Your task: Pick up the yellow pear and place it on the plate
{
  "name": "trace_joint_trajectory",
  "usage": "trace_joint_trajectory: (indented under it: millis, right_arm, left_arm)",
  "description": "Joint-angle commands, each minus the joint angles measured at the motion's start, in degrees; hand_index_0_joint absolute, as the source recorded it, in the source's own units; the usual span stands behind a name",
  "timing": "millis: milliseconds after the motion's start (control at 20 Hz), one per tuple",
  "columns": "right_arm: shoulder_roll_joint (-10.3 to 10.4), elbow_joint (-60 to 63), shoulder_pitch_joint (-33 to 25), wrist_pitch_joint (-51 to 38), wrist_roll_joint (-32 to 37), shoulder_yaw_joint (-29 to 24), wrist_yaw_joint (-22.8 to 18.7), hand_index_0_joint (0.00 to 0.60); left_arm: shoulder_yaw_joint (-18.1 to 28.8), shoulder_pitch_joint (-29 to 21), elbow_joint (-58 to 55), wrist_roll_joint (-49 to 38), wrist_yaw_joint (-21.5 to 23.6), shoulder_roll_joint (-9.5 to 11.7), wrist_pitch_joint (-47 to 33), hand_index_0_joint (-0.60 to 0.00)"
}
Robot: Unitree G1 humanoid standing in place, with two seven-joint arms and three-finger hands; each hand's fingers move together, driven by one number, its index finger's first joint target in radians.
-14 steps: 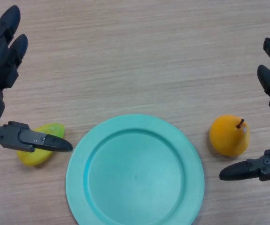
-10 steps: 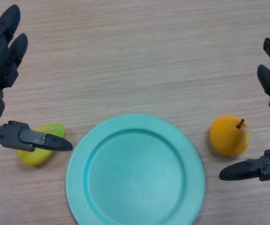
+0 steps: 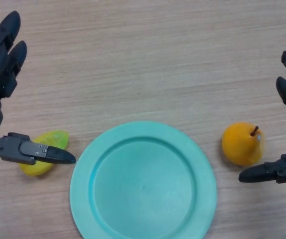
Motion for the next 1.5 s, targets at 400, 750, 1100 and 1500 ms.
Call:
trace_joint_trajectory:
  millis: [400, 750, 1100, 1500]
  right_arm:
    - [-4.7, 27.6, -9.0, -25.8, -4.2, -1.8, -5.7, 0.000]
    - [-3.0, 39.5, -13.3, -26.5, -0.8, 2.1, -5.5, 0.000]
    - [-0.2, 37.3, -12.9, -19.9, 1.7, 4.6, -3.9, 0.349]
    - [-1.0, 38.2, -14.5, -18.2, 0.5, 3.4, -10.2, 0.600]
  left_arm:
    - [6.7, -0.3, -6.4, -1.2, 0.4, 1.4, -3.5, 0.000]
    - [7.6, 0.6, -5.5, 1.3, 0.0, 1.2, -6.0, 0.000]
    - [8.0, 0.3, -4.5, 0.8, 0.5, 1.5, -6.4, 0.000]
    - [8.1, -0.1, -3.3, 0.1, 1.5, 1.9, -6.4, 0.000]
